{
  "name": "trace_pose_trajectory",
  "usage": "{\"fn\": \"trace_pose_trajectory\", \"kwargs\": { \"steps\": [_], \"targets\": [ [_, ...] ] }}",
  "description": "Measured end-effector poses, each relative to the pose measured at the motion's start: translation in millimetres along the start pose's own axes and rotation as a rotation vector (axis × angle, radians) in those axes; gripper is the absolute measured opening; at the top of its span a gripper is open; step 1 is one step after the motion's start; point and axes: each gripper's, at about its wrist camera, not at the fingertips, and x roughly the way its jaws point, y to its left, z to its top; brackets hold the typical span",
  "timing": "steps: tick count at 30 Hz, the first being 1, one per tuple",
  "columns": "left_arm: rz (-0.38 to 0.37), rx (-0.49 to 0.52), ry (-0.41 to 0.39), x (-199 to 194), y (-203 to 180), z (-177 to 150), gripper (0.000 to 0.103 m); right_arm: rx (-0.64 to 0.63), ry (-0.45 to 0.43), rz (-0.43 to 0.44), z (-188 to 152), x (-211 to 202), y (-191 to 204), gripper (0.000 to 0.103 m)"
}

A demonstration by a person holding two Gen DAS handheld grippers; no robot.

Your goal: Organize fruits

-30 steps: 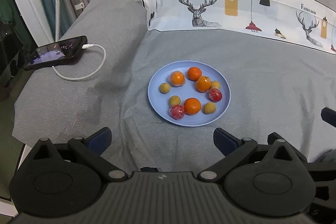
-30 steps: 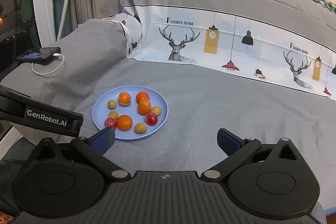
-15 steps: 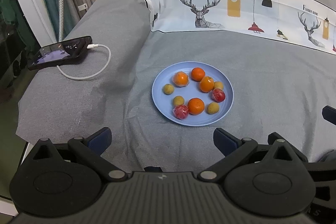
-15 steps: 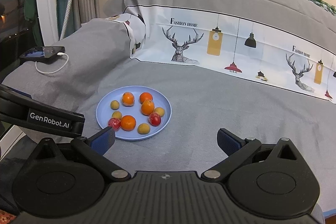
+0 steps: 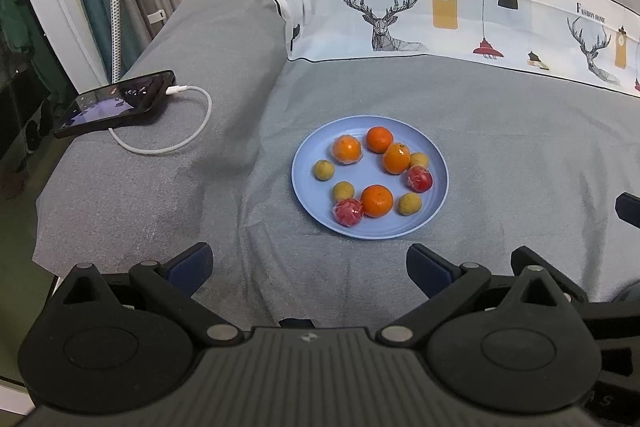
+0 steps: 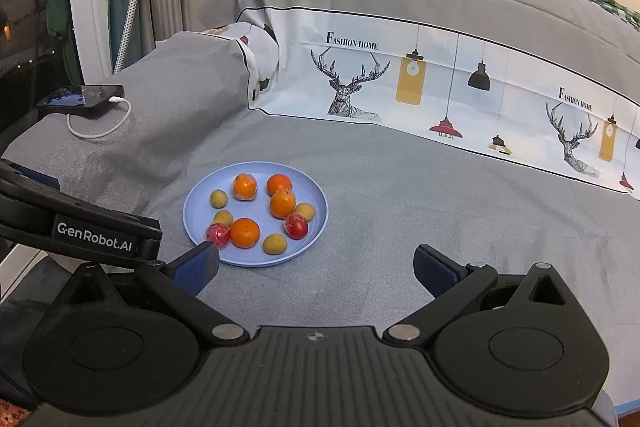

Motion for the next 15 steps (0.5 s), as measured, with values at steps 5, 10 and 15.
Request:
{"fn": "trace_pose_trajectory", "kwargs": {
  "steps": [5, 10, 15],
  "targets": [
    [-0.001, -0.004, 0.004, 0.7, 0.3, 1.1, 0.103, 0.000, 0.000, -0.001, 0.5, 0.8, 0.7, 0.102],
    [0.003, 0.000, 0.007, 2.5, -0.5, 1.2, 0.103, -0.002, 0.002, 0.001, 0.0, 2.2, 0.4, 0.102],
    [0.005, -0.002, 0.015, 4.1, 0.9, 0.6, 0.103, -0.003, 0.004, 0.003, -0.5, 2.7, -0.5, 0.102]
  ]
}}
